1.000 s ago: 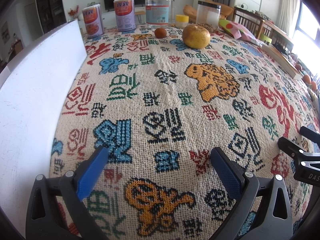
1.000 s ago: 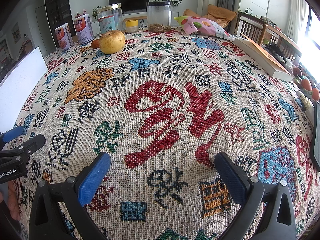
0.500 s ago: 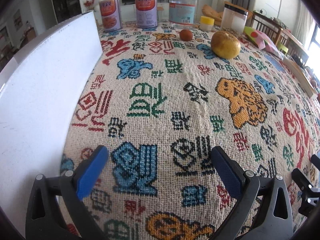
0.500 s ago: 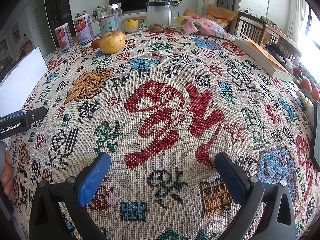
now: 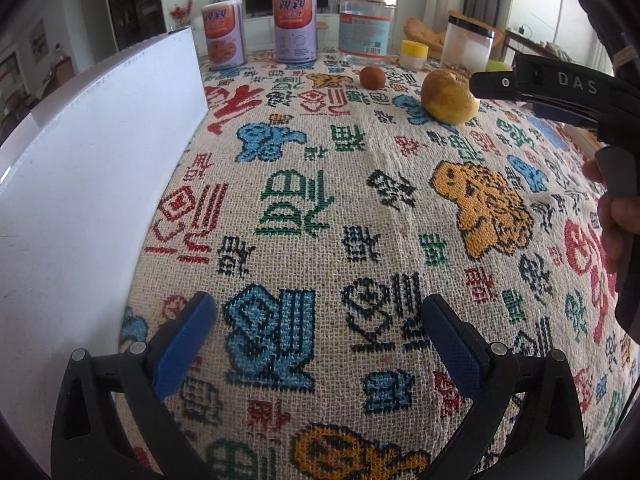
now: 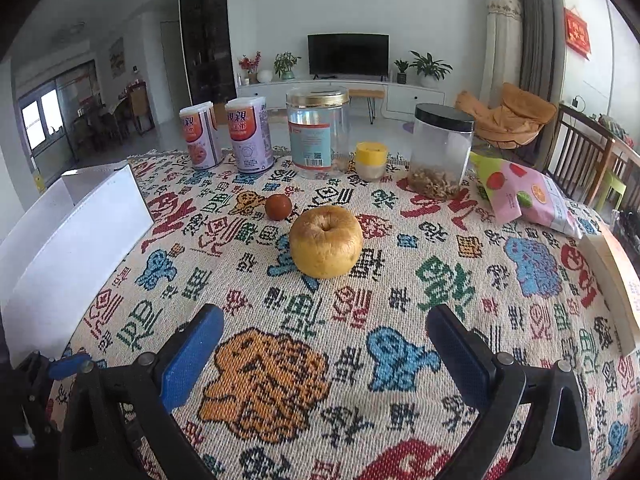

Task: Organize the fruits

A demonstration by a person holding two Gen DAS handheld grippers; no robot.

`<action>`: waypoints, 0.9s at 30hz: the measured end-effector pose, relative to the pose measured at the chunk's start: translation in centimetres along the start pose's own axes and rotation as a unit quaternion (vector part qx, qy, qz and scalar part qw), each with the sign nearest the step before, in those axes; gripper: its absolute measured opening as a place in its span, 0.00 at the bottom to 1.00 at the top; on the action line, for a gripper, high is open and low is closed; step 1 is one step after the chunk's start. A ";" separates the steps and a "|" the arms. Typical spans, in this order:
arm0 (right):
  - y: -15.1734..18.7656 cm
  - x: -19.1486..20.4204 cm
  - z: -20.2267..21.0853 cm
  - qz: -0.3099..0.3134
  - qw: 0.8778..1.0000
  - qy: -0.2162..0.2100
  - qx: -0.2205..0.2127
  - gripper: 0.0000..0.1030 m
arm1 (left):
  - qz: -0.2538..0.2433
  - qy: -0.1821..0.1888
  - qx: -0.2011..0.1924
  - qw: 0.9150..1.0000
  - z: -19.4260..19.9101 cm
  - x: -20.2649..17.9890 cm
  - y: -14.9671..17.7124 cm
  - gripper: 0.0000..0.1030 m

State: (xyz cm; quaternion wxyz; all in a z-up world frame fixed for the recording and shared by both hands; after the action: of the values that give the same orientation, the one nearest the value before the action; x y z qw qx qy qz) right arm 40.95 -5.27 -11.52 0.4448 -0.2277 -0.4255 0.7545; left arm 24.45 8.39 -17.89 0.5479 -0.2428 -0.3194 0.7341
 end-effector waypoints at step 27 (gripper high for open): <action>10.9 -4.3 6.9 -0.091 0.994 0.022 0.063 0.50 | 0.010 -0.008 0.024 1.000 0.7 -0.1 0.4 0.99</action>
State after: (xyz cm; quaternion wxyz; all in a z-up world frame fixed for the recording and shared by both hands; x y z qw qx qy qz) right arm 32.91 -14.63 -17.16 0.5341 -0.1761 -0.3857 0.7314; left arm 23.70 8.05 -17.68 0.5436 -0.2275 -0.3036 0.7487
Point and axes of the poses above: each gripper's, at about its wrist camera, not at the fingertips, and z roughly against the way its jaws point, x to its left, y to its underside, the point moved 5 cm from there along -z, roughly the way its jaws point, and after that the axes turned 11 degrees about -x, right-handed, at the moved point
